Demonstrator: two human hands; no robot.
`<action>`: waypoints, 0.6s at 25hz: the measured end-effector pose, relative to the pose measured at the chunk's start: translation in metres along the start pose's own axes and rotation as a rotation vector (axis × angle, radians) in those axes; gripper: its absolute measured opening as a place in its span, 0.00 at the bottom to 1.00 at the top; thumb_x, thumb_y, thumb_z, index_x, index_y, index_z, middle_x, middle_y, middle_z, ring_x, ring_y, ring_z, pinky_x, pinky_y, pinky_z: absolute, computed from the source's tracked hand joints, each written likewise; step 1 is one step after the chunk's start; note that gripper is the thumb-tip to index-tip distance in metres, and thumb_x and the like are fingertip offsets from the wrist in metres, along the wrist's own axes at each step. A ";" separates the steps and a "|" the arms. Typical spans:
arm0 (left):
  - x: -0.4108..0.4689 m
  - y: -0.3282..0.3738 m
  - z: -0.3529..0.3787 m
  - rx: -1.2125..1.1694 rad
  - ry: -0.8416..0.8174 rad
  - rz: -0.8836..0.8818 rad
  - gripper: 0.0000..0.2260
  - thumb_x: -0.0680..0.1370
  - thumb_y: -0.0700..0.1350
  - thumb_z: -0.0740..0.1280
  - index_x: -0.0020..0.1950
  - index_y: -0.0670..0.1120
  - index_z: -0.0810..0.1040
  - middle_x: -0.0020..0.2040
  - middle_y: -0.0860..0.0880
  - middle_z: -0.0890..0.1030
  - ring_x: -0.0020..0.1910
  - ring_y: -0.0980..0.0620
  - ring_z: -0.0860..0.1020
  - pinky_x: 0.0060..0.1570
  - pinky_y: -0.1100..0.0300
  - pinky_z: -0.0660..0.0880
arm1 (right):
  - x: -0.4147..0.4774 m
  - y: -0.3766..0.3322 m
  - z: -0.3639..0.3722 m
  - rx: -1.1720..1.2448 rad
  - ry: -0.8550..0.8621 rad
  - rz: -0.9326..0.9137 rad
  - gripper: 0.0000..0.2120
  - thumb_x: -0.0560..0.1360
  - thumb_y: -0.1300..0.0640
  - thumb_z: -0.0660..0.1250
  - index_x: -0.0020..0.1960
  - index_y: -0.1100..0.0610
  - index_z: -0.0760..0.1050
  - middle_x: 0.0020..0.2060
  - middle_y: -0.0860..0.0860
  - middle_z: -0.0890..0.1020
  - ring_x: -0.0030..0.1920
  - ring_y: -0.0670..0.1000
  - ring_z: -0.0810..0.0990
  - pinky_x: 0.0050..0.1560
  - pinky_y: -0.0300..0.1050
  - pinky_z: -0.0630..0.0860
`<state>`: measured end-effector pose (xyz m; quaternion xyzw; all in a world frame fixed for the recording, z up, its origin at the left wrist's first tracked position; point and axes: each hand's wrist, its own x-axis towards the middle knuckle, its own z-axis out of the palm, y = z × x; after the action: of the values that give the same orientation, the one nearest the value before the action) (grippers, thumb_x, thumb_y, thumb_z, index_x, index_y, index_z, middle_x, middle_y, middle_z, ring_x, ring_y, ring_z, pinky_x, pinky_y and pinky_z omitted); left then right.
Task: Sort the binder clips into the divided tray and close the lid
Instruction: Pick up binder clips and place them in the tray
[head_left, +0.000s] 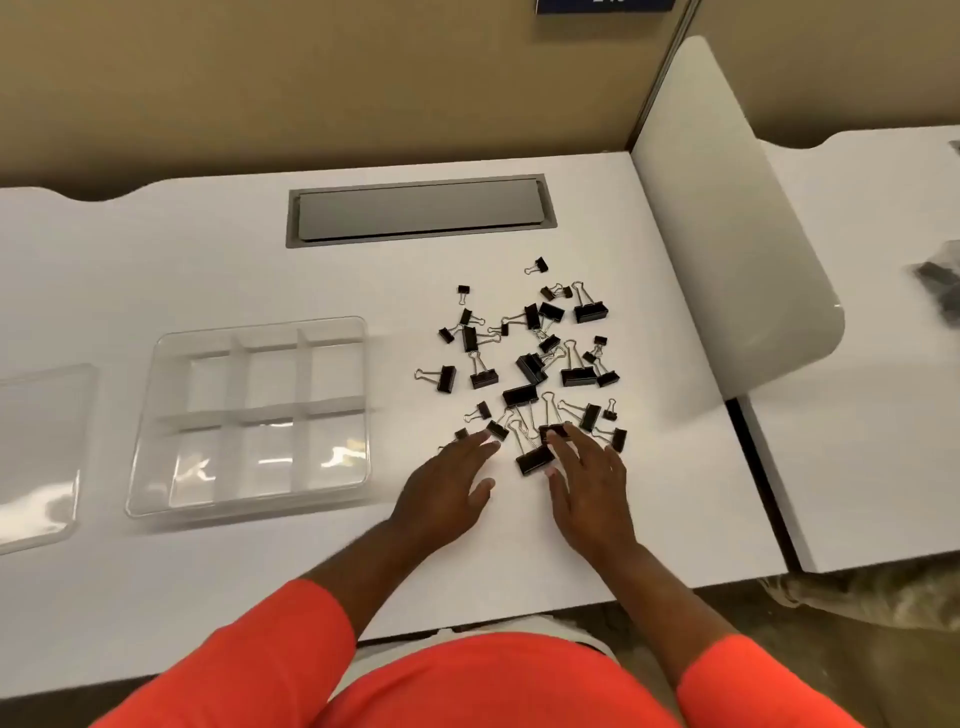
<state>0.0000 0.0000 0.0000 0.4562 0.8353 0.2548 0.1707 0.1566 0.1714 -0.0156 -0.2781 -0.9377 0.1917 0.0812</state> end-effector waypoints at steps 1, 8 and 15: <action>0.006 0.003 0.005 0.010 -0.024 0.020 0.21 0.79 0.50 0.65 0.73 0.53 0.70 0.75 0.55 0.68 0.72 0.55 0.67 0.64 0.59 0.68 | 0.006 0.005 -0.001 -0.017 -0.003 -0.018 0.23 0.80 0.57 0.63 0.74 0.50 0.69 0.74 0.53 0.69 0.74 0.52 0.66 0.73 0.59 0.63; 0.037 0.030 0.029 0.119 -0.020 0.031 0.22 0.77 0.57 0.67 0.68 0.50 0.74 0.64 0.50 0.77 0.62 0.50 0.74 0.56 0.55 0.73 | 0.032 0.030 -0.002 -0.060 0.002 -0.005 0.17 0.80 0.49 0.66 0.67 0.52 0.77 0.67 0.53 0.78 0.65 0.54 0.76 0.64 0.53 0.66; 0.041 0.027 0.038 0.182 -0.027 0.065 0.16 0.73 0.39 0.72 0.60 0.47 0.81 0.56 0.45 0.80 0.51 0.45 0.79 0.43 0.54 0.76 | 0.036 0.030 0.010 -0.044 -0.031 -0.011 0.14 0.80 0.51 0.67 0.64 0.50 0.79 0.66 0.52 0.78 0.64 0.53 0.76 0.62 0.53 0.66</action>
<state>0.0161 0.0577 -0.0174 0.5000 0.8375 0.1769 0.1316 0.1389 0.2109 -0.0349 -0.2715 -0.9444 0.1750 0.0616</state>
